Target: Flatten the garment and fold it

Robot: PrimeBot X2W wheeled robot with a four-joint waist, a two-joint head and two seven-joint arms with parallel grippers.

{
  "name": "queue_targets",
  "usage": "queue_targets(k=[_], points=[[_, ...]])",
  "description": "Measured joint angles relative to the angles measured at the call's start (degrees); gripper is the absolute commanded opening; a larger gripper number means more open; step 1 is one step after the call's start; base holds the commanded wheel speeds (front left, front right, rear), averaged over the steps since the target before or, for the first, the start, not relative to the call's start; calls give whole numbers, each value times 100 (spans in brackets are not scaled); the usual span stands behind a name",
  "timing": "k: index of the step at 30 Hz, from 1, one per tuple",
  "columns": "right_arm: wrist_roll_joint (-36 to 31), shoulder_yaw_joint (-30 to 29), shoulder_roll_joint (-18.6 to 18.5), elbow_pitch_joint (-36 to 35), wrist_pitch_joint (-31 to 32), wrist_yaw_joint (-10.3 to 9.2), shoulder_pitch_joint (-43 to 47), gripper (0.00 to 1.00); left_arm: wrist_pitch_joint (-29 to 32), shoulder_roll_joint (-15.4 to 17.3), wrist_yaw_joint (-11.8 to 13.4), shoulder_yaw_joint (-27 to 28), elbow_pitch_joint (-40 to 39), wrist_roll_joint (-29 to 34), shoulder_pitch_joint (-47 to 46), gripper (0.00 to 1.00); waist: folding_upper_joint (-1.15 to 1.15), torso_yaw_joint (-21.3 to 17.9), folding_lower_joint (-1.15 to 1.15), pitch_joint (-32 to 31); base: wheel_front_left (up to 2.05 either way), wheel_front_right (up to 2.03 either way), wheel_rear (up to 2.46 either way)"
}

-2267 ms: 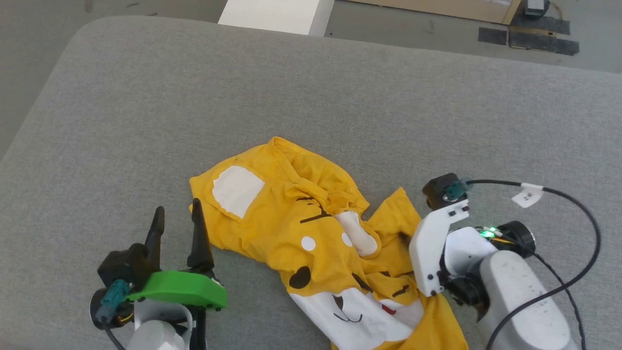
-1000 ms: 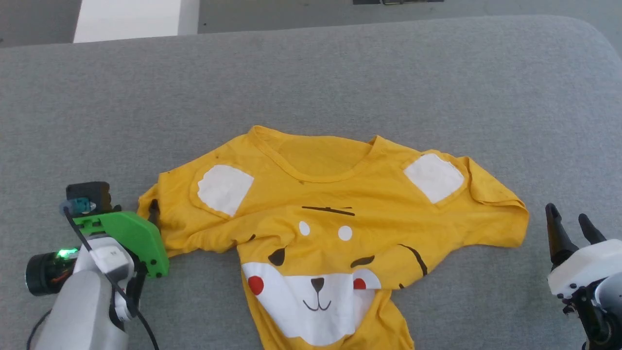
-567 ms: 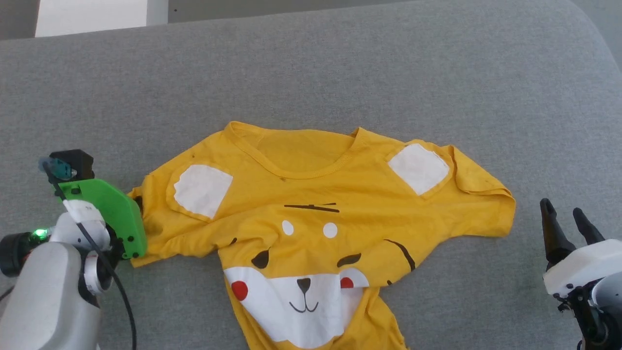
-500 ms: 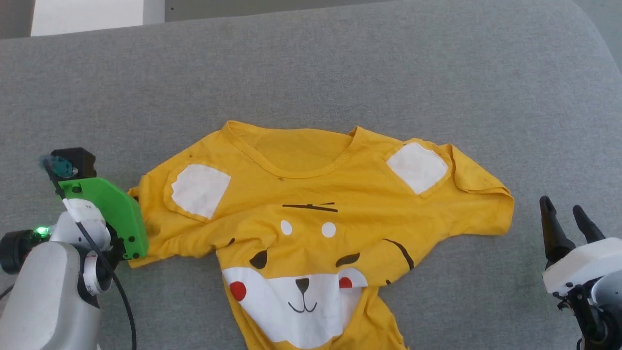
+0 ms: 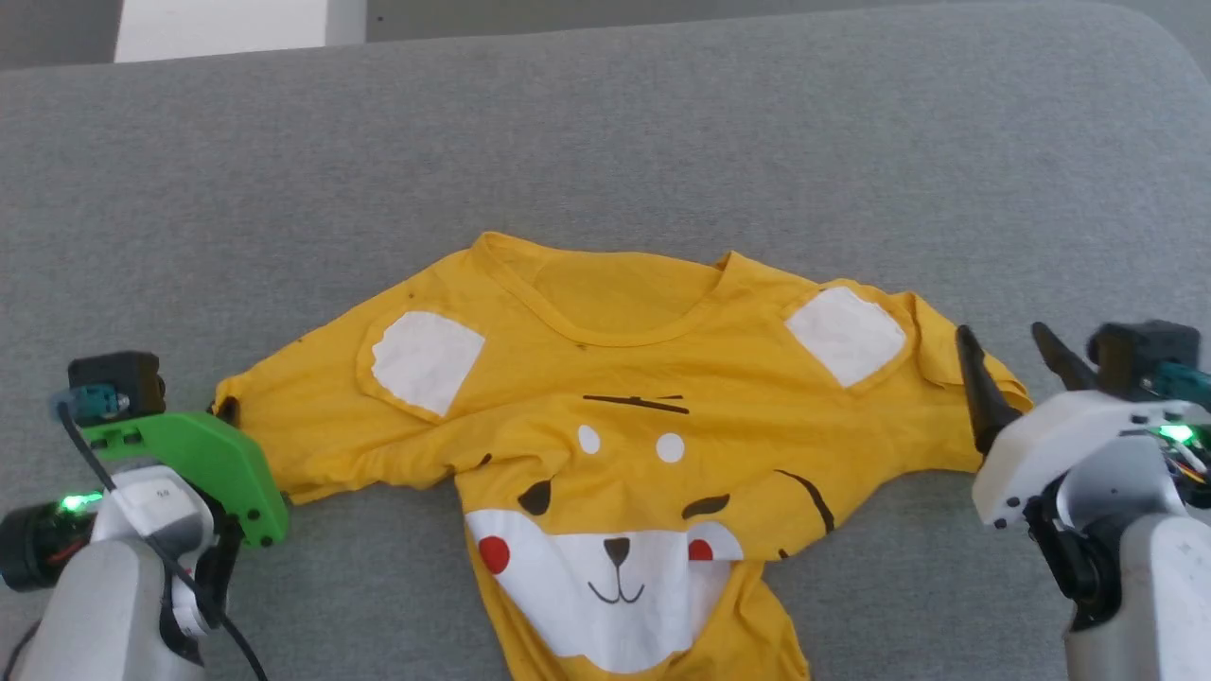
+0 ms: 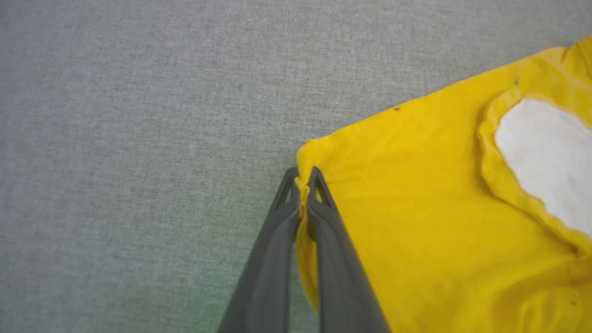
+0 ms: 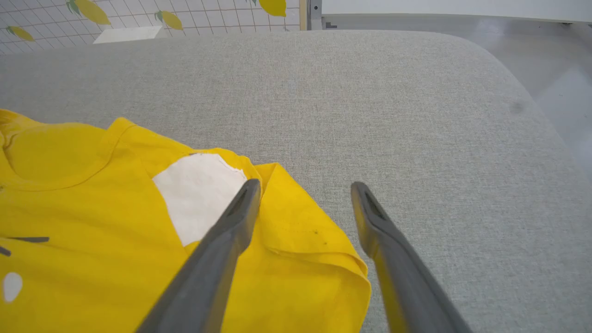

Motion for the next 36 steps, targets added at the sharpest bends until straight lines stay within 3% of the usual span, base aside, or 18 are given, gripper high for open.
queue_targets(k=[5, 16, 17, 18, 19, 22, 28, 36], points=[[-344, -37, -31, 612, 621, 0, -414, 100, -142, -114, -63, -31, 73, -92, 105, 0, 0, 200, 0, -7, 0, 0, 0], [-210, -88, -314, 1696, 2440, 0, -1363, 100, -246, -198, -263, -214, 312, -245, -112, 0, 0, 492, 0, 141, 0, 0, 0], [-170, -91, -328, 1720, 2648, 1, -1435, 44, -254, -198, -280, -220, 327, -245, -129, 0, 0, 502, 0, 158, 0, 0, 0], [-149, -93, -365, 1734, 2900, 1, -1504, 29, -269, -201, -287, -230, 349, -246, -151, 0, 0, 514, 0, 175, 0, 0, 0], [-141, -88, -400, 1729, 3117, 1, -1569, 0, -276, -207, -300, -236, 369, -258, -168, 0, 0, 527, 0, 188, 0, 0, 0], [-40, -67, -477, 1625, 3456, 1, -1619, 0, -428, -208, -381, -260, 415, -278, -207, 0, 0, 554, 0, 197, 0, 0, 0], [86, 253, -788, 1281, 3564, 2, -1605, 0, -1079, -133, -732, -393, 543, -171, -455, 0, 0, 557, 0, 198, 0, 0, 0], [1, 730, -1467, 835, 3060, 2, -2741, 0, -1516, 526, -1083, -271, 226, 147, -1852, 0, 0, 499, 0, 382, 0, 0, 0]])
